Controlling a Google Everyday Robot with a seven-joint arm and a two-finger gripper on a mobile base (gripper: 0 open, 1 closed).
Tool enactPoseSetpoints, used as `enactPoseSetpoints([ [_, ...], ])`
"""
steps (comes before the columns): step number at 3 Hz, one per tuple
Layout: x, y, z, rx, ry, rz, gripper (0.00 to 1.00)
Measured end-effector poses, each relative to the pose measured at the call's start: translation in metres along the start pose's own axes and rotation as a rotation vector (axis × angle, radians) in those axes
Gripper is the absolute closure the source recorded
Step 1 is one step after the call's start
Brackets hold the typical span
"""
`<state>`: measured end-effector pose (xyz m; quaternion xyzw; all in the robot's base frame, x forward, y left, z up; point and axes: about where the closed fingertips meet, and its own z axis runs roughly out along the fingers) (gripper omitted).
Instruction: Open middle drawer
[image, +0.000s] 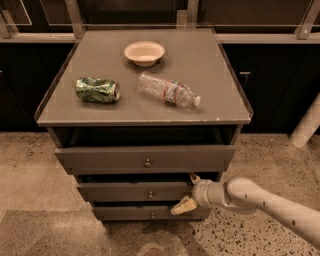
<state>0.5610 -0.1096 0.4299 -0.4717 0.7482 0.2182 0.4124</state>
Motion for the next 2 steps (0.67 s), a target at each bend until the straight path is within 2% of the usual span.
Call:
enactPoseSetpoints([
  [1,0.009,-0.008,0.0145,0.0,0.002,0.013,0.0],
  [2,0.0068,-0.0087,0.0136,0.0,0.002,0.014,0.0],
])
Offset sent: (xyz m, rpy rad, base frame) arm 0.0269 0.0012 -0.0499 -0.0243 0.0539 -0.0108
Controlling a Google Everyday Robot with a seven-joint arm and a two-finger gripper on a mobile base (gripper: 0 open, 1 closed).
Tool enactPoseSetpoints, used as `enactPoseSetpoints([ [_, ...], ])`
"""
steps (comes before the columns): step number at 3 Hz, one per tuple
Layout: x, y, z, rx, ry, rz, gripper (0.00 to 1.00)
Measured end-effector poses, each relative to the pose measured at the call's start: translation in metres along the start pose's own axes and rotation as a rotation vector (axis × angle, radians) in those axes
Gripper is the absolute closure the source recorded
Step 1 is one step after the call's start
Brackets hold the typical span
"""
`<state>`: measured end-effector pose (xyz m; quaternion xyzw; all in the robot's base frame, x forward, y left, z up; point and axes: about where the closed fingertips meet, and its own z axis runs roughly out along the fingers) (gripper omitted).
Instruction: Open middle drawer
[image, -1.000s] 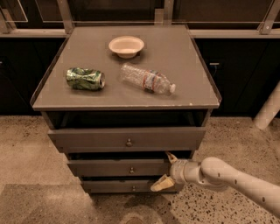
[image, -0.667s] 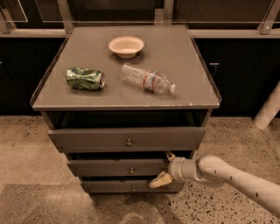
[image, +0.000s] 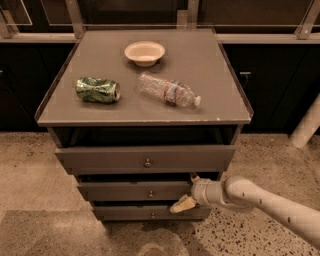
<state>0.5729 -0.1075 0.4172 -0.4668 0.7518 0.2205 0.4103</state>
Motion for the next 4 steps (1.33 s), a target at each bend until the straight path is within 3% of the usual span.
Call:
enactPoseSetpoints([
  [4,0.0,0.0001,0.0001,0.0,0.0,0.0,0.9],
])
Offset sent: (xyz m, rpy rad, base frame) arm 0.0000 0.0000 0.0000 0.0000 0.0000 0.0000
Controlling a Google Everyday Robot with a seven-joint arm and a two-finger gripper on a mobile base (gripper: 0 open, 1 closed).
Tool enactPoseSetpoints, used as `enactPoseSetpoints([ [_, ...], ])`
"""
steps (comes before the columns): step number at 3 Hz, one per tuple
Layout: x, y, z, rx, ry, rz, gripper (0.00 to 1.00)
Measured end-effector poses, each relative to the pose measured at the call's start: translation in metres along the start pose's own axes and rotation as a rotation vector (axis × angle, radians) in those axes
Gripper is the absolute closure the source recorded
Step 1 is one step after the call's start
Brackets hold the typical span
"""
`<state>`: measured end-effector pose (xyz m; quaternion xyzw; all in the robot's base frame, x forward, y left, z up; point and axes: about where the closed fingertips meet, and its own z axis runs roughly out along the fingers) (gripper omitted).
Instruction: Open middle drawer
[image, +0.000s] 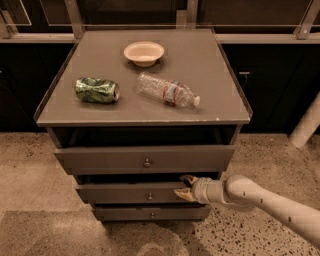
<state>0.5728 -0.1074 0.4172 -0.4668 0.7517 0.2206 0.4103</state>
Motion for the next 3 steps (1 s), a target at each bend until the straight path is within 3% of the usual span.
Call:
enactPoseSetpoints([
  [1,-0.0004,-0.0001,-0.0005,0.0,0.0,0.0,1.0],
  [3,-0.0047,-0.0036,-0.0047,-0.001,-0.001,0.0,1.0],
])
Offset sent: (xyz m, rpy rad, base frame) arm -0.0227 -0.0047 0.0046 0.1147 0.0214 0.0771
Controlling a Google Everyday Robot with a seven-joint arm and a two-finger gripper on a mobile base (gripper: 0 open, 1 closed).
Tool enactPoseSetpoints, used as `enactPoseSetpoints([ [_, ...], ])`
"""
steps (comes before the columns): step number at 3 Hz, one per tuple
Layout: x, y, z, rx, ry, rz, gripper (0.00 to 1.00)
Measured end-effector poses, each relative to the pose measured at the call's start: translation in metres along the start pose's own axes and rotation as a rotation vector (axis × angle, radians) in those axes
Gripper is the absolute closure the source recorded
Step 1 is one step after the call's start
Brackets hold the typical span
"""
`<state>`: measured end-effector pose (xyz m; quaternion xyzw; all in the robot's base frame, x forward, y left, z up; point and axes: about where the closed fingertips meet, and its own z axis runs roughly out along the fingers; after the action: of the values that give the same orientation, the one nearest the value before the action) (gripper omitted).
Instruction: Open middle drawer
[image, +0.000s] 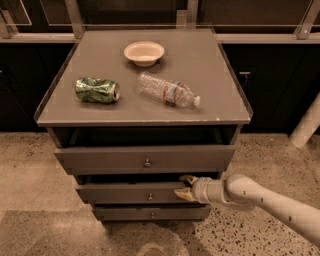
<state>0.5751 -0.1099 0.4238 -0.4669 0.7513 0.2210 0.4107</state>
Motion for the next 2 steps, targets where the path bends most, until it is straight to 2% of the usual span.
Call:
enactPoseSetpoints([
  [2,0.0044,0.0081,-0.0041,0.007,0.005,0.018,1.0],
])
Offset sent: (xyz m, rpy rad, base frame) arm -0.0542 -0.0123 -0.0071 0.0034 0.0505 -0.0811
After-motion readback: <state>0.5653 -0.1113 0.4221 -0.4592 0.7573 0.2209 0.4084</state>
